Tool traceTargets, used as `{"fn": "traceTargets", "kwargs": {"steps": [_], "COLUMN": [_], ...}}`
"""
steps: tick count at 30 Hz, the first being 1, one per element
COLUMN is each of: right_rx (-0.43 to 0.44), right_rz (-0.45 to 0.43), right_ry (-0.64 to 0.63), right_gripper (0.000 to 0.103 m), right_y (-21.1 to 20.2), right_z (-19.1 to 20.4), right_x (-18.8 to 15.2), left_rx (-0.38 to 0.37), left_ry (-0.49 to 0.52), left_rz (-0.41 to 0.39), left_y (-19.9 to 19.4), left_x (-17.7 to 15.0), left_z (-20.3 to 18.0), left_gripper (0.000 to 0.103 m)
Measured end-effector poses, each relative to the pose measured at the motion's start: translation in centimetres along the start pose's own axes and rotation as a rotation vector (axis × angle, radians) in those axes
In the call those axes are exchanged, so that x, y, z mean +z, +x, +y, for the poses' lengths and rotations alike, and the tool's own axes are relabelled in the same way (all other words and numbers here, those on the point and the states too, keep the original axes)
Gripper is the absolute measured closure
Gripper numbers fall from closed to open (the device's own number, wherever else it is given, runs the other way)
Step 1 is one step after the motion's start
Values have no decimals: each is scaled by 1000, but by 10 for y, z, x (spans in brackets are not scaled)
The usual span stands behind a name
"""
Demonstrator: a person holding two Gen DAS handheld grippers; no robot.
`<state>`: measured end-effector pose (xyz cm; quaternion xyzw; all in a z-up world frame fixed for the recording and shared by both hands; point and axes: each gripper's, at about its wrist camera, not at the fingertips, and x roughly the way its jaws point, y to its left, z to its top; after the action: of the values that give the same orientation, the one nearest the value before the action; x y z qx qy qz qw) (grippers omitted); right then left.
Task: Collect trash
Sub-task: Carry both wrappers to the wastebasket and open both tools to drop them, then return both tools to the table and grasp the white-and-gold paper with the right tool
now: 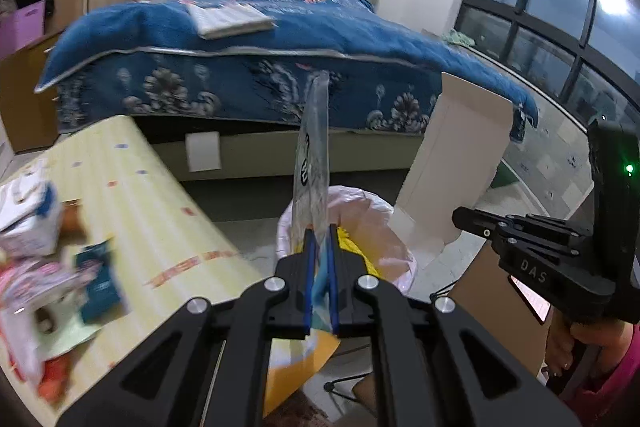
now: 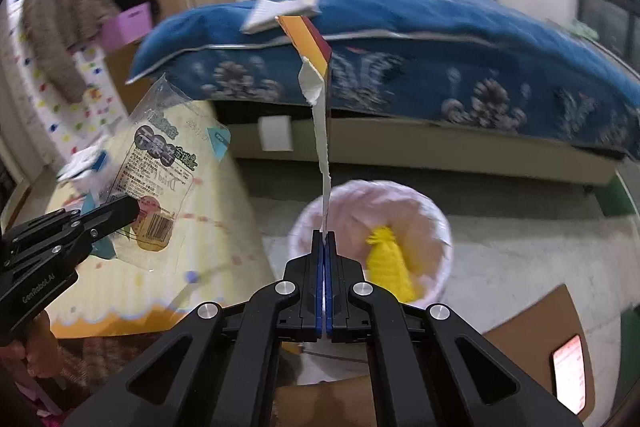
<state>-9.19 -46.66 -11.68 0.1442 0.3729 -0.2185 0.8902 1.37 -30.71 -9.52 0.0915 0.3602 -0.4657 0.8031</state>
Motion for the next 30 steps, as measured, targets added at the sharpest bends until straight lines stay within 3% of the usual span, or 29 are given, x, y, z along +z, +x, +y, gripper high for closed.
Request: {"fn": "traceTargets", "kwargs": {"steps": [12, 14, 15, 17, 23, 30], "right_rx": [-43, -32, -37, -54, -42, 31], "right_rz": [27, 37, 44, 69, 74, 51], "right_ry": [124, 133, 132, 140, 140, 73], "right_gripper": [103, 98, 97, 87, 83, 83], "right_y": [60, 72, 76, 86, 67, 32], "right_z": [-60, -66, -69, -72, -65, -26], "right_x": [23, 27, 27, 25, 15, 7], "left_rx": [-90, -92, -87, -76, 14, 113], "left_ry": [37, 28, 18, -2, -28, -74], "left_rz": [61, 60, 56, 41, 63, 45], "left_y": [94, 102, 104, 104, 84, 20], "left_x": [36, 41, 42, 43, 33, 3], "left_z": [-24, -22, -21, -15, 6, 37], "left_gripper": [97, 83, 64, 52, 52, 52]}}
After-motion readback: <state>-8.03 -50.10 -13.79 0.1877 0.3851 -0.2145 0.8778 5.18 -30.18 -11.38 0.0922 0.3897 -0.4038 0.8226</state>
